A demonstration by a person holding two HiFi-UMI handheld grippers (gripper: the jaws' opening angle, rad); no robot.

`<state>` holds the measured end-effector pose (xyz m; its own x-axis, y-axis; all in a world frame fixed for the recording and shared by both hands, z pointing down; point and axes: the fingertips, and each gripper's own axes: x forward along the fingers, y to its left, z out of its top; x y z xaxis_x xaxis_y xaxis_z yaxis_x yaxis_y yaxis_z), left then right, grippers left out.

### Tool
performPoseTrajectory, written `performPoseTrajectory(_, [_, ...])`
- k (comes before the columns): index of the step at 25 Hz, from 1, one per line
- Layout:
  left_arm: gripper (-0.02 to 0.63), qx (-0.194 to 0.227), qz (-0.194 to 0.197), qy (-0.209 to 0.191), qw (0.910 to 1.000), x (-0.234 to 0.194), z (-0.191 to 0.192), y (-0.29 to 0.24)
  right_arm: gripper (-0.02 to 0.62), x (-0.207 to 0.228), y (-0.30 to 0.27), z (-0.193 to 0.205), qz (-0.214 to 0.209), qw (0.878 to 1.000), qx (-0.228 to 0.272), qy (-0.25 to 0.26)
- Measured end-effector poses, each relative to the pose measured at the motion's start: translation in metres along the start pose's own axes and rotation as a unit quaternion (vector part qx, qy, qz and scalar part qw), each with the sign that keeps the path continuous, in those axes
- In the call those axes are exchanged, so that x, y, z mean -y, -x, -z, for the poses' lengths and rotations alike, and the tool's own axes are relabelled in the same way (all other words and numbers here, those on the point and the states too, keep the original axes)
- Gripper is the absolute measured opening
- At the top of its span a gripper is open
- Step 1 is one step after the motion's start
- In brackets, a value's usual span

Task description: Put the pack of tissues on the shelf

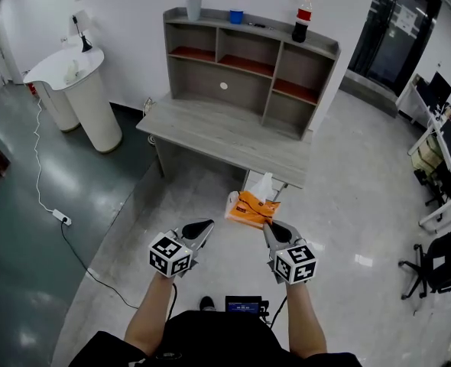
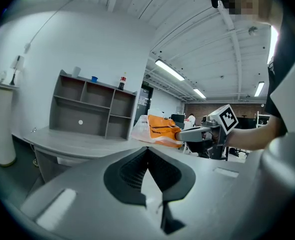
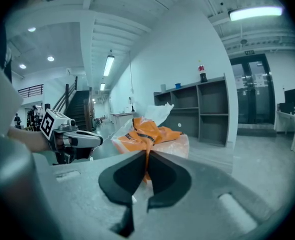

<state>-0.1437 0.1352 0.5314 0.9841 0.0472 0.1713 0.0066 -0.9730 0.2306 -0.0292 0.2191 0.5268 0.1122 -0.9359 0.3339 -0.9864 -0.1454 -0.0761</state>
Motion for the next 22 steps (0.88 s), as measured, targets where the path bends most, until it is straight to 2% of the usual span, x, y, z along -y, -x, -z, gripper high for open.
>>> performPoseTrajectory(10, [0.003,-0.007,0.005,0.013,0.9999,-0.046,0.002,0.005,0.006,-0.012,-0.041,-0.003,0.005,1.000,-0.009,-0.009])
performPoseTrajectory(17, [0.003,-0.011,0.014,0.019,0.9997,-0.055,0.008,-0.009,0.006,-0.002,-0.056,-0.003,0.009,1.000,-0.012,-0.013])
performPoseTrajectory(22, [0.003,-0.014,0.007,0.019,0.9997,-0.074,0.005,-0.021,0.006,0.013,-0.077,-0.006,0.004,1.000,-0.009,-0.019])
